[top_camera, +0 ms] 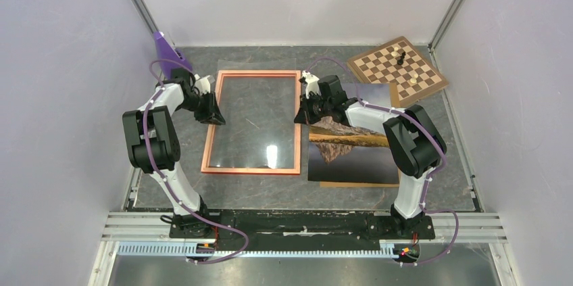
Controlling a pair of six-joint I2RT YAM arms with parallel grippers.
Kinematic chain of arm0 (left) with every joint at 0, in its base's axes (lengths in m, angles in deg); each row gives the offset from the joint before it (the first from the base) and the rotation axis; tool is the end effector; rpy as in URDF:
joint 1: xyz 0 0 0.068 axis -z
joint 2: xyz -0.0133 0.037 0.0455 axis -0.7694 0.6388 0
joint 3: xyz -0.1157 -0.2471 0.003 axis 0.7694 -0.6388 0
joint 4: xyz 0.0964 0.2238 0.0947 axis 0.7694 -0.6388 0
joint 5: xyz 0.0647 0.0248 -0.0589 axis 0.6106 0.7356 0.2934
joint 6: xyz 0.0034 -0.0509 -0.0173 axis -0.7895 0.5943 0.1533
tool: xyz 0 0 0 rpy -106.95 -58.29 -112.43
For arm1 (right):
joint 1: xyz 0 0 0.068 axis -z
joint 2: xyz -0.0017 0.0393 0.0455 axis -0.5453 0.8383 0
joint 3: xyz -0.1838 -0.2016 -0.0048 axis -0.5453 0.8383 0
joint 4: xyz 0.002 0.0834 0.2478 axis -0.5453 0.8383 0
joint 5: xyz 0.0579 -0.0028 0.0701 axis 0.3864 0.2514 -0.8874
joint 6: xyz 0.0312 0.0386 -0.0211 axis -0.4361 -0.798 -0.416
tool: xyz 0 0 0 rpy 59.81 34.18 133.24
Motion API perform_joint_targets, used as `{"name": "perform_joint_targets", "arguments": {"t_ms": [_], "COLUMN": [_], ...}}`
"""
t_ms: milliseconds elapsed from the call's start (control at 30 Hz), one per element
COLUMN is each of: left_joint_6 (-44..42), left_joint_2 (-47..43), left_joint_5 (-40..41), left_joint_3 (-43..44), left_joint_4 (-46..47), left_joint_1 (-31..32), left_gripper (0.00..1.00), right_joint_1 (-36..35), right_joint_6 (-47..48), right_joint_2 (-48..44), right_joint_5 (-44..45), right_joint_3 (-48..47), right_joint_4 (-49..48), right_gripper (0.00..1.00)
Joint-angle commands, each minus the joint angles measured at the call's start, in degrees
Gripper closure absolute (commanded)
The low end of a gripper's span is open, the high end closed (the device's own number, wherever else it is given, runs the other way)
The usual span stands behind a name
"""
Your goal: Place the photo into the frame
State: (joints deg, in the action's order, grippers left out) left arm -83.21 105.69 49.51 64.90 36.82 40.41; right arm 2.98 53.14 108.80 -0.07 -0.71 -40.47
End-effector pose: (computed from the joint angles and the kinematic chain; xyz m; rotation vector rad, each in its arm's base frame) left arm 0.3547 0.0430 0.1841 0.0074 2.7549 -0.7176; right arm 0.3407 0.2150 0.1748 -0.6225 2.2609 0.8787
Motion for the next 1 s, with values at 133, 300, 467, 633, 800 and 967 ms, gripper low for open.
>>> {"name": "perform_joint_targets", "arguments": {"t_ms": [133, 300, 467, 633, 800, 967], "left_joint_6": [-4.4, -4.5, -4.6, -4.7, -4.7, -3.4], "left_joint_2": [1.1, 1.3, 1.5, 1.7, 2.5, 3.1], "left_joint_5": [7.4, 8.0, 8.7, 8.6, 8.1, 5.5], "left_joint_3": [0.2, 0.2, 0.3, 0.3, 0.3, -0.1], "left_joint_4": [3.6, 3.8, 3.9, 3.9, 4.0, 4.0], "left_joint_1": [-0.8, -0.8, -0.8, -0.8, -0.7, -0.7], "left_gripper": [0.67, 0.64, 0.62, 0.61, 0.64, 0.94], "right_joint_1": [0.7, 0.7, 0.8, 0.7, 0.8, 0.9], "right_joint_6": [1.7, 1.6, 1.6, 1.7, 1.7, 1.8], "right_joint_2": [-1.5, -1.6, -1.8, -1.8, -1.8, -1.7], "right_joint_5": [3.0, 3.1, 3.5, 3.7, 3.8, 4.0], "right_joint_3": [0.8, 1.1, 1.5, 1.7, 1.8, 1.8], "right_joint_4": [-0.5, -0.9, -1.1, -1.2, -1.4, -1.2], "right_gripper": [1.0, 1.0, 1.0, 1.0, 1.0, 1.0]}}
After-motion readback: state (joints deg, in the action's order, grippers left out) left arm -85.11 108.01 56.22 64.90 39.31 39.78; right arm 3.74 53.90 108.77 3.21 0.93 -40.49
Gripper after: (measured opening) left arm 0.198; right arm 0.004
